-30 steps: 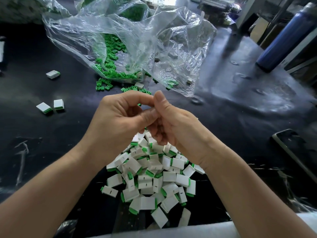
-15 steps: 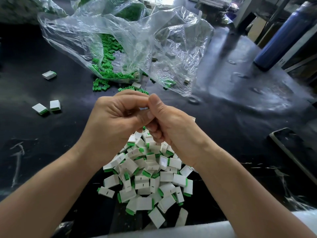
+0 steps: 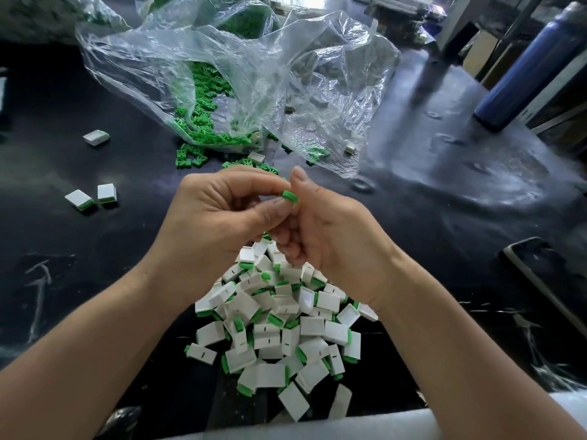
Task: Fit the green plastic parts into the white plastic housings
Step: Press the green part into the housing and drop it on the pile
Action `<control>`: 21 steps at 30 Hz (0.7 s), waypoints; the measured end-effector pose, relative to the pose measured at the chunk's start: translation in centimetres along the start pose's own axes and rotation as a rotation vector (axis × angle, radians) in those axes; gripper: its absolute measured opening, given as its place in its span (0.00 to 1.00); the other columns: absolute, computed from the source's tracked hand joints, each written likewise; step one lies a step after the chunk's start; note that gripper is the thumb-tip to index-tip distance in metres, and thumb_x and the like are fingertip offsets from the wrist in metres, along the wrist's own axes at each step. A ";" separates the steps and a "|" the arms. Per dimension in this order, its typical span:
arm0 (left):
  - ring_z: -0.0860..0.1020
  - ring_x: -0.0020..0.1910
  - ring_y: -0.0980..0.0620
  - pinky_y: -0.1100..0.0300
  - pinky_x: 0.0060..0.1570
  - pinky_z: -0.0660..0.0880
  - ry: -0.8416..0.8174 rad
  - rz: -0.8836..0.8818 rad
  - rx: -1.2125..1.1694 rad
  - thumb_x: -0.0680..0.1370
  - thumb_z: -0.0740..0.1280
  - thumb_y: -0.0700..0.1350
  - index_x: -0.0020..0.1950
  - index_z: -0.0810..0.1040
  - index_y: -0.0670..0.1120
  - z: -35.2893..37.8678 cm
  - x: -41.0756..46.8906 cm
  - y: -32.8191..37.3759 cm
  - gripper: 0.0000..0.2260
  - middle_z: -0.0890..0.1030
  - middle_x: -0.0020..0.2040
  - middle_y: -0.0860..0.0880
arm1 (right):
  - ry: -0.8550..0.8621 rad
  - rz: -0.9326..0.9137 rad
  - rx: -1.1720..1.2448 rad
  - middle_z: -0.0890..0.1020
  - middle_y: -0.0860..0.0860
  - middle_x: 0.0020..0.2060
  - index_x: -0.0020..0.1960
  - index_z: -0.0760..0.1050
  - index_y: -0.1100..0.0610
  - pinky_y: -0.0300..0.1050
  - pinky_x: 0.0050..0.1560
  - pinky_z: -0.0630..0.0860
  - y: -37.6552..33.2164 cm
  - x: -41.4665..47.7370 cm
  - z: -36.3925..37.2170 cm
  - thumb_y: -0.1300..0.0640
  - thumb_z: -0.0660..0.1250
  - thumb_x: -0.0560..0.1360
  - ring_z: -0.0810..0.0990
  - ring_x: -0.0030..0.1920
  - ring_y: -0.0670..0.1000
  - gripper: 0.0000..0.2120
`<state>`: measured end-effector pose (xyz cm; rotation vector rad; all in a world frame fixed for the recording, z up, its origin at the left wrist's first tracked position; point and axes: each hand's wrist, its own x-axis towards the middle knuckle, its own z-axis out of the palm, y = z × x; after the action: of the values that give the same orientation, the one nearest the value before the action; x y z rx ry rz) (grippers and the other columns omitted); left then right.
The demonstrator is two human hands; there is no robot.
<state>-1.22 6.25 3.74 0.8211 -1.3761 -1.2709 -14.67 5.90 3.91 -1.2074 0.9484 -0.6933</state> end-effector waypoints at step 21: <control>0.77 0.29 0.45 0.54 0.35 0.66 -0.025 -0.197 -0.085 0.65 0.65 0.38 0.41 0.83 0.40 -0.5 0.1 0.3 0.09 0.80 0.30 0.38 | 0.036 -0.054 -0.187 0.71 0.51 0.32 0.48 0.72 0.64 0.37 0.32 0.63 -0.4 -0.5 0.0 0.45 0.52 0.76 0.66 0.30 0.45 0.22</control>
<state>-0.66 6.10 3.94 0.9010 -1.2752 -1.4856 -14.88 6.23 4.38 -1.3932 1.0316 -0.6820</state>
